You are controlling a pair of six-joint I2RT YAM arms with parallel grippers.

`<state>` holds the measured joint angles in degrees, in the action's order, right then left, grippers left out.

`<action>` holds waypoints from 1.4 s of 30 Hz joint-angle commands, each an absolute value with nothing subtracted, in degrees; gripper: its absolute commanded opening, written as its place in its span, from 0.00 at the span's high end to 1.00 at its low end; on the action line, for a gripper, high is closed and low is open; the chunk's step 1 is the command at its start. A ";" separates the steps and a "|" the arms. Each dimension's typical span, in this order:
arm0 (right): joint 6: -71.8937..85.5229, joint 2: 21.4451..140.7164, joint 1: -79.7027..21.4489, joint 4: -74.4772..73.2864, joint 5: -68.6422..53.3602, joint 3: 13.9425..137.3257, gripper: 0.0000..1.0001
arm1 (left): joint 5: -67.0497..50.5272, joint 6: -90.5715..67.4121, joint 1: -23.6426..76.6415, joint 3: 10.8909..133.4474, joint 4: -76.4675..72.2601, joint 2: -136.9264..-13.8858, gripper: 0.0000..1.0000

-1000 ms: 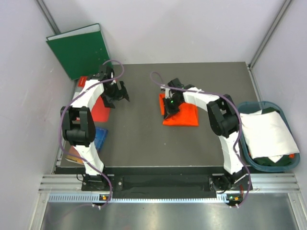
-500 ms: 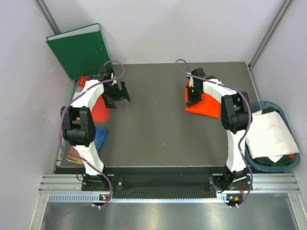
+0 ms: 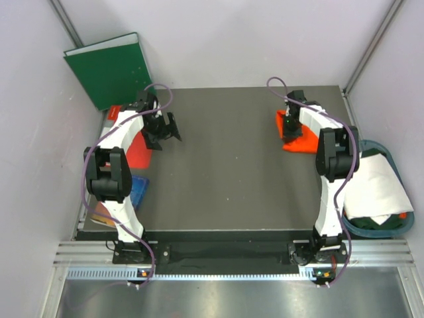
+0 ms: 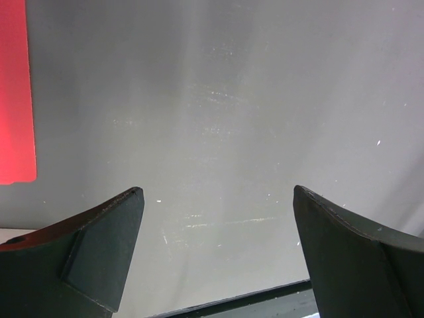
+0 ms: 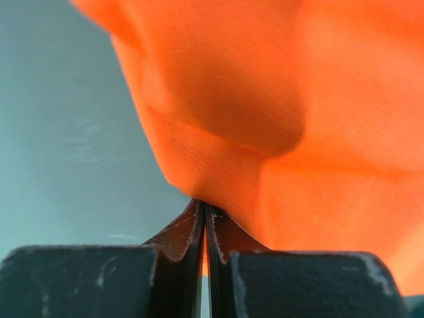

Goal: Fold and stack the t-shirts
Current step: Neatly place the folded tshirt to the corner

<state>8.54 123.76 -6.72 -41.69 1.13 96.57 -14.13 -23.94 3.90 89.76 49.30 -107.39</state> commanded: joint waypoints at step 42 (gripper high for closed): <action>5.98 135.09 2.28 -48.25 9.05 118.39 1.00 | -14.41 -24.08 4.22 88.50 48.52 -104.06 0.01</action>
<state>7.55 136.57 -2.35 -46.96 3.64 118.50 -14.50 -23.97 3.90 88.44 49.17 -107.26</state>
